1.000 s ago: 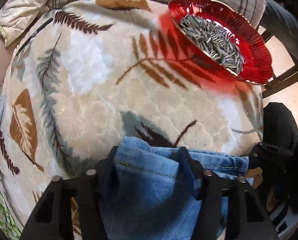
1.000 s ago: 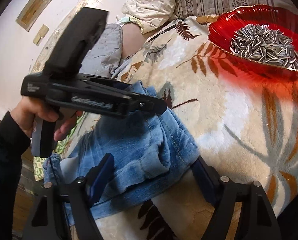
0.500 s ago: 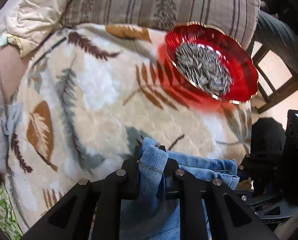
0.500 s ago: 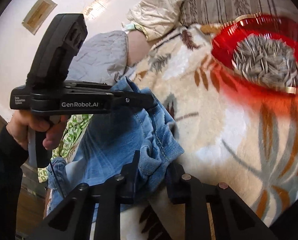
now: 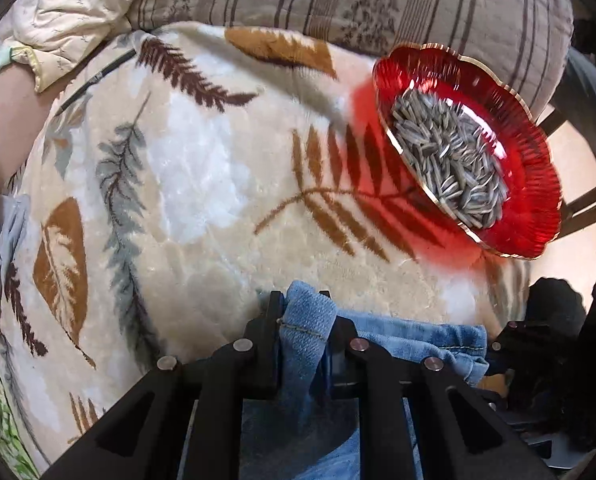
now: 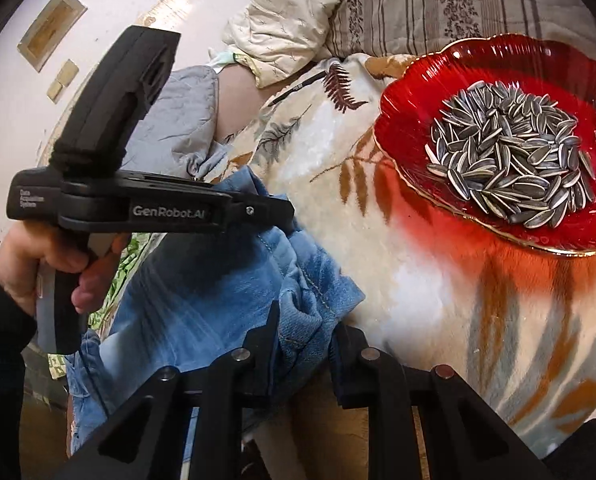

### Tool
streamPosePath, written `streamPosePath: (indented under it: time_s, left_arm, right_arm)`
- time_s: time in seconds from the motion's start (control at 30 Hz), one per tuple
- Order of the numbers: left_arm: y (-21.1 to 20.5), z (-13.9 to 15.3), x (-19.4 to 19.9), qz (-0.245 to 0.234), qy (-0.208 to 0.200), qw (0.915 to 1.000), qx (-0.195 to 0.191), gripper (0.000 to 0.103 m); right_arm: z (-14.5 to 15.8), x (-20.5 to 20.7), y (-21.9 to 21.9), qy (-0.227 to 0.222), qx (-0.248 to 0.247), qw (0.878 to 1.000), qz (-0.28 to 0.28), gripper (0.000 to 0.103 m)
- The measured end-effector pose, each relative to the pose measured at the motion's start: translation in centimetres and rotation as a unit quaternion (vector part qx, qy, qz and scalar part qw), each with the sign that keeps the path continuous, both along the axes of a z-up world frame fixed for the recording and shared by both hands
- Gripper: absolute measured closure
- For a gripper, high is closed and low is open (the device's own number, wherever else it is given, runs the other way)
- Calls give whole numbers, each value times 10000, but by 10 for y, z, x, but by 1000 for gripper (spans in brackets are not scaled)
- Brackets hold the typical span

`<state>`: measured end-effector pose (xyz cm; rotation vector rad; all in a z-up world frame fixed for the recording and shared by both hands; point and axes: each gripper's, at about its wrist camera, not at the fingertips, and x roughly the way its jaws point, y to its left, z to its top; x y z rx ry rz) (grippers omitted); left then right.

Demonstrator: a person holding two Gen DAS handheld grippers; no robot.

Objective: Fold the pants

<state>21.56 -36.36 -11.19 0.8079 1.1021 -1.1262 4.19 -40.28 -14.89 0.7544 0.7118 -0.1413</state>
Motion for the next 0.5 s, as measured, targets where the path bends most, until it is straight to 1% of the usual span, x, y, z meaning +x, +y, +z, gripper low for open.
streamPosePath:
  time_s: [0.1, 0.17, 0.23, 0.27, 0.3, 0.33, 0.37, 0.43, 0.5]
  left_arm:
    - [10, 20, 1, 73, 43, 9997, -227, 87]
    - [18, 34, 0, 133, 66, 9991, -398, 87]
    - [34, 51, -2, 261, 154, 9971, -694, 87]
    - [39, 57, -1, 312, 207, 9961, -799, 87]
    - [50, 66, -1, 411, 283, 9938, -996, 87]
    - [58, 72, 0, 499, 355, 9915, -1150, 87]
    - [74, 80, 3, 622, 479, 9877, -1353, 87]
    - [95, 87, 7, 756, 542, 9841, -1513, 86]
    - [114, 90, 8, 834, 531, 9831, -1538, 85]
  right_arm:
    - [9, -4, 3, -170, -133, 9998, 17, 82]
    - [20, -8, 8, -334, -311, 9990, 41, 82]
    - [34, -12, 16, -504, -572, 9971, 83, 82]
    - [44, -15, 23, -607, -824, 9947, 131, 82]
    - [51, -16, 29, -672, -990, 9927, 168, 82]
    - [61, -19, 39, -789, -1279, 9884, 237, 82]
    - [67, -20, 47, -861, -1468, 9850, 280, 82]
    - [79, -19, 65, -1020, -1795, 9777, 392, 82]
    - [86, -17, 80, -1105, -1940, 9734, 511, 82]
